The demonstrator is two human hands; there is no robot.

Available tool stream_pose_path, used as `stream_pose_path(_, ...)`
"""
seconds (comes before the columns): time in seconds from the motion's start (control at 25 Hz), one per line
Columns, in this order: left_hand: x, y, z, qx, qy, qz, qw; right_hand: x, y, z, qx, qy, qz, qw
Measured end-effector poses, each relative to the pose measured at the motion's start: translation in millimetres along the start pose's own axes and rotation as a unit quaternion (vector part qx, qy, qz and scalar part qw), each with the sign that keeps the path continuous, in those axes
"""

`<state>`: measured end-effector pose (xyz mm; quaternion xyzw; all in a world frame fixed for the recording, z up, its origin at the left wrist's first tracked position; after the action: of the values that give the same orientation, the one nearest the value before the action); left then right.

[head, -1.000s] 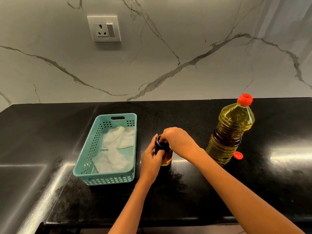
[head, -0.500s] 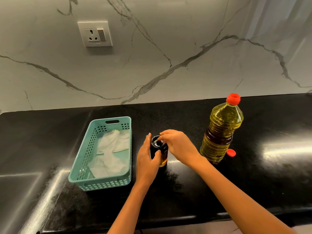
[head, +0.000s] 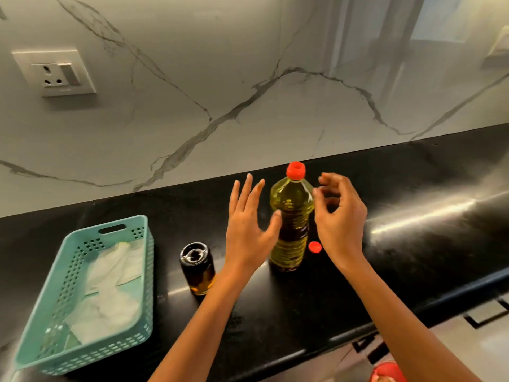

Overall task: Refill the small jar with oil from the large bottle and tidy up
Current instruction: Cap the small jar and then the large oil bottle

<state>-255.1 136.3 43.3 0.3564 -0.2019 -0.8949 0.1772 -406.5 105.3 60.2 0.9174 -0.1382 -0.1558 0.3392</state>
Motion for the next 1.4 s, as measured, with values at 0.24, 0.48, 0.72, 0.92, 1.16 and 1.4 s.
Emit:
stream_pose_path(0.24,44,36,31,-0.057,-0.069,-0.035,0.995,-11,-20,132,0.191,-0.179,-0.270,0.926)
stream_pose_path(0.48,56,40,35,-0.082,-0.083,0.033,0.993,-4,-32,155,0.124,-0.258,-0.427,0.858)
stream_pose_path(0.72,65,33,37,-0.092,-0.088,0.074,0.989,1,-37,174,0.090,-0.272,-0.478,0.830)
stream_pose_path(0.92,66,33,33,-0.106,-0.104,0.081,0.986,-7,10,135,0.129,-0.046,-0.265,0.954)
stream_pose_path(1.16,68,32,34,-0.123,-0.129,0.096,0.979,-23,73,35,0.097,0.236,-0.167,0.952)
stream_pose_path(1.4,69,34,36,-0.113,-0.149,0.098,0.977,-5,83,13,0.035,0.207,-0.273,0.939)
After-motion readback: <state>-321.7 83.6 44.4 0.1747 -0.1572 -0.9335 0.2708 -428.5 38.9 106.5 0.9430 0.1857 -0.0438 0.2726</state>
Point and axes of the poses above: each hand's wrist, its own y-axis towards the middle knuckle, its own x-axis out of the palm, z = x × y, the point moved 2 cm from there along y, towards the middle knuckle, and after that the axes turned 6 degrees about y, right-handed, at the moved point
